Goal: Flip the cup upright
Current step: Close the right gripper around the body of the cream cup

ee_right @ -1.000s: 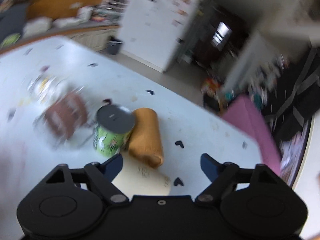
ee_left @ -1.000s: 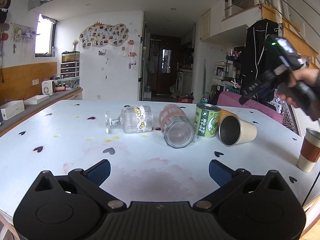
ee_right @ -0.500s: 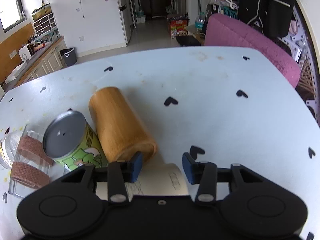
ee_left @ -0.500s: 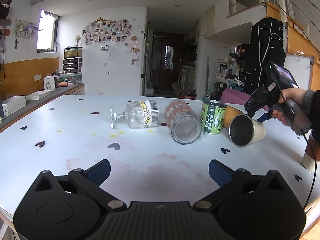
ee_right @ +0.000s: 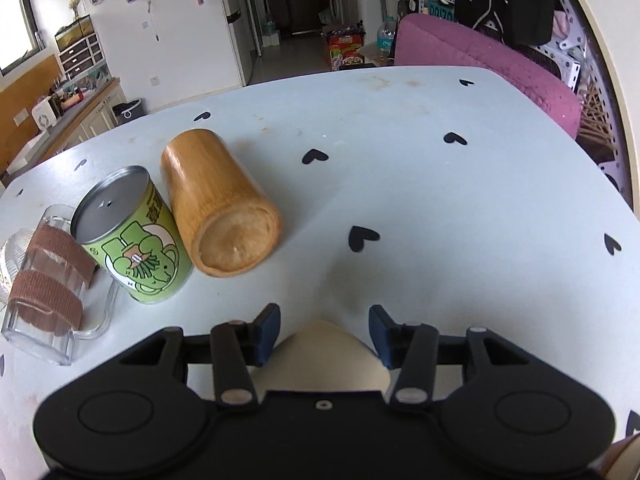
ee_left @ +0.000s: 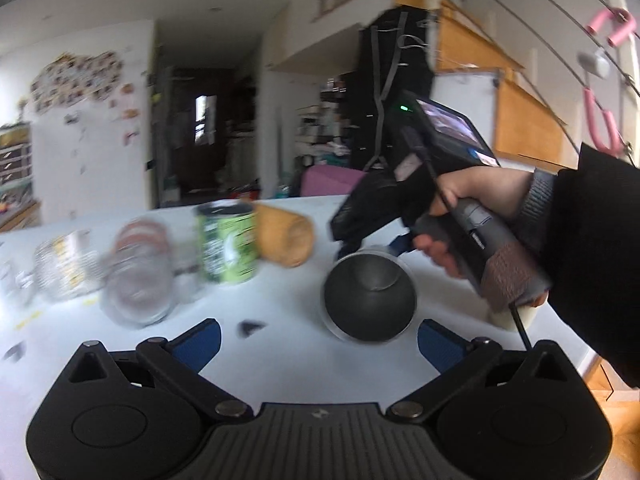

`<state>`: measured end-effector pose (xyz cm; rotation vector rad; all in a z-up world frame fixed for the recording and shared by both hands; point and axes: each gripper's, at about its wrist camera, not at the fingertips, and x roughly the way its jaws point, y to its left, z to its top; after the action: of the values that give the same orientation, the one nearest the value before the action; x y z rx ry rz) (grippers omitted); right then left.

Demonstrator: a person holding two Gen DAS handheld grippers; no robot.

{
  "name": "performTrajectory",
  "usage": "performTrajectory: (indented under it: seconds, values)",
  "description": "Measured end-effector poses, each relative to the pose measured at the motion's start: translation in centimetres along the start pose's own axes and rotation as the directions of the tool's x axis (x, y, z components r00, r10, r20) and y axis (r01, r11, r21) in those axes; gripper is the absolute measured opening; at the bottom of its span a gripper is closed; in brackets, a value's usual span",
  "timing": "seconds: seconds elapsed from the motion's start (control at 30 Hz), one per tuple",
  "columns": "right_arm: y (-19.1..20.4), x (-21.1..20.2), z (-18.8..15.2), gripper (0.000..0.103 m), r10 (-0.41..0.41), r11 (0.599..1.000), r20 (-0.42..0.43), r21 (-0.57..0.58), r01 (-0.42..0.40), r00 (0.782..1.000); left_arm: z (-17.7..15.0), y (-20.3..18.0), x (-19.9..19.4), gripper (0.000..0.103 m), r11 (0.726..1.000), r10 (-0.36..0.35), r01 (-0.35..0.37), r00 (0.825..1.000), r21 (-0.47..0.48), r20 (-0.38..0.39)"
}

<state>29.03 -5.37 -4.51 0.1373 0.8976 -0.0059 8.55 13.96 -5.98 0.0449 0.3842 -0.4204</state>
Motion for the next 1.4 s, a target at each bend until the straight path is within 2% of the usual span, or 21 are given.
performTrajectory:
  seconds: [0.13,0.27,0.4,0.5,0.6,0.7,0.8,0.9,1.07,1.4]
  values:
    - [-0.8,-0.4,-0.4,0.05,0.025,1.0,0.013,0.016,-0.026,1.0,0.0,-1.9,1.9,0.103,0.997,-0.052,0.051,0.999,0.057,0.006]
    - [-1.1,-0.4,-0.7,0.051,0.043,0.999,0.019,0.016,-0.043,0.999,-0.5,-4.0,3.5,0.103,0.98,-0.021,0.009,0.998,0.201,0.057]
    - [-1.4,-0.5,-0.8,0.05,0.055,0.998,0.028,0.006,-0.055,0.998,-0.3,-4.7,5.6,0.103,0.969,-0.062,0.058,0.998,0.242,0.007]
    - [-1.6,-0.4,-0.9,0.05,0.026,0.999,0.042,-0.028,-0.025,0.999,-0.1,-4.1,6.8,0.103,0.971,-0.107,0.117,0.992,0.206,-0.059]
    - [-2.2,-0.2,-0.9,0.05,0.032,0.999,0.028,-0.016,-0.031,0.999,-0.1,-3.2,7.3,0.103,0.975,-0.128,0.141,0.988,0.175,-0.083]
    - [-2.5,0.0,-0.9,0.05,0.038,0.999,0.012,-0.018,-0.038,0.999,0.1,-2.5,7.7,0.103,0.978,-0.131,0.144,0.987,0.152,-0.088]
    - [-2.3,0.0,-1.0,0.05,0.041,0.998,0.004,-0.046,-0.041,0.999,0.4,-2.5,8.8,0.103,0.989,-0.074,0.088,0.991,0.119,-0.113]
    - [-2.4,-0.2,-1.1,0.052,0.05,0.998,-0.01,-0.043,-0.05,0.999,0.6,-2.0,9.5,0.103,0.992,-0.089,0.101,0.986,0.076,-0.14]
    - [-2.1,-0.2,-1.2,0.052,0.041,0.997,-0.008,-0.062,-0.041,0.999,0.5,-2.9,8.7,0.103,0.981,-0.124,0.137,0.987,0.14,-0.102]
    - [-2.4,-0.3,-1.2,0.052,0.057,0.996,-0.012,-0.061,-0.057,0.998,1.6,-4.3,10.1,0.103,0.96,-0.107,0.129,0.989,0.249,-0.101]
